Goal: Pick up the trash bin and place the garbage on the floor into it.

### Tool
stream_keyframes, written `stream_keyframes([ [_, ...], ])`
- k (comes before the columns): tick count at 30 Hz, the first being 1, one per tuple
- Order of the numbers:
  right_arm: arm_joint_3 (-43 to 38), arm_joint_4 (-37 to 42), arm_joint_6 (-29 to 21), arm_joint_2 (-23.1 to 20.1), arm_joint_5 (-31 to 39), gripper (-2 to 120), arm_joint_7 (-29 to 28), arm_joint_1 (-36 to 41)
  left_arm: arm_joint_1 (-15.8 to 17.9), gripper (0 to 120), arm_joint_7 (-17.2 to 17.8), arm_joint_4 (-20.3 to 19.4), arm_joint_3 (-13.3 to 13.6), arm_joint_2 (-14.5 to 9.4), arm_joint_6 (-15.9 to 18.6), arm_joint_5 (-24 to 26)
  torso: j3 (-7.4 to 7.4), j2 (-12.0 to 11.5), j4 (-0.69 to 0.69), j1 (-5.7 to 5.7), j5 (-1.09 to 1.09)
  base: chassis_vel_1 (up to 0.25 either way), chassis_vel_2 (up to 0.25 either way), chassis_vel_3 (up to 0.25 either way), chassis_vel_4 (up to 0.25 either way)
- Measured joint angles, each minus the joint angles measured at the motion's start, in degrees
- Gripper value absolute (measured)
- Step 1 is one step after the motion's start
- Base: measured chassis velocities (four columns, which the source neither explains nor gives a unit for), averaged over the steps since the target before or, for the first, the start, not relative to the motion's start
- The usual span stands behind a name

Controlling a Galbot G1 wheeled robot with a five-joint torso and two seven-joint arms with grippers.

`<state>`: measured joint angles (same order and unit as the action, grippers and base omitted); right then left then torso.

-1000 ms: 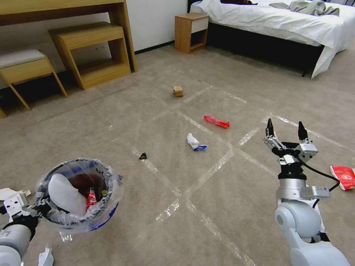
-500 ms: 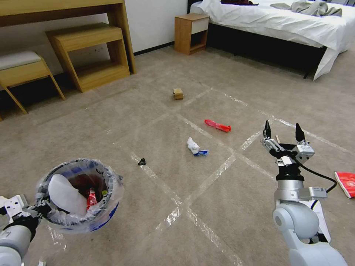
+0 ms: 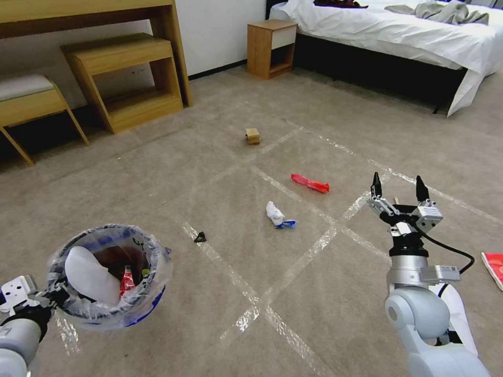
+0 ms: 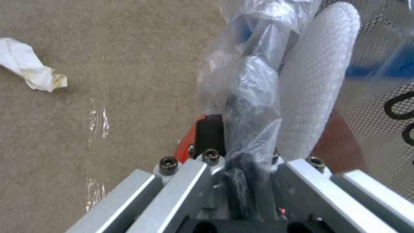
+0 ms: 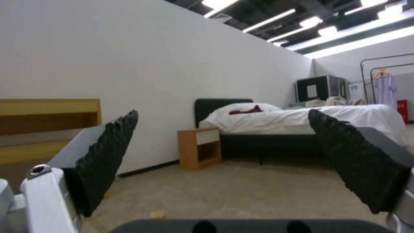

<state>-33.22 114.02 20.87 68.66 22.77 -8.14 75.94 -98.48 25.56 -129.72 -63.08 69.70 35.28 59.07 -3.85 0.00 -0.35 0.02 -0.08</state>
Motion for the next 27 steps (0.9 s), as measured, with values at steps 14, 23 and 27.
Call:
stream_keyframes([
  [14, 0.87, -0.96, -0.21, -0.07, -0.60, 100, 0.11, -0.49, 1.25, 1, 0.09, 1.10, 0.39, 0.06, 0.07, 0.06, 0.00, 0.00, 0.00, 0.00, 0.00, -0.060, 0.064, 0.059, -0.066],
  [23, 1.21, -1.53, -0.62, -0.22, -0.81, 100, 0.15, -1.11, 1.48, 1, 0.13, 1.31, 0.55, -0.01, 0.12, 0.06, 0.00, 0.00, 0.00, 0.00, 0.00, -0.067, 0.069, 0.075, -0.070],
  [27, 1.52, -1.62, -0.71, -0.16, -0.87, 100, 0.15, -1.24, 1.46, 1, 0.15, 1.31, 0.55, -0.08, 0.12, 0.06, 0.00, 0.00, 0.00, 0.00, 0.00, -0.070, 0.096, 0.076, -0.073],
])
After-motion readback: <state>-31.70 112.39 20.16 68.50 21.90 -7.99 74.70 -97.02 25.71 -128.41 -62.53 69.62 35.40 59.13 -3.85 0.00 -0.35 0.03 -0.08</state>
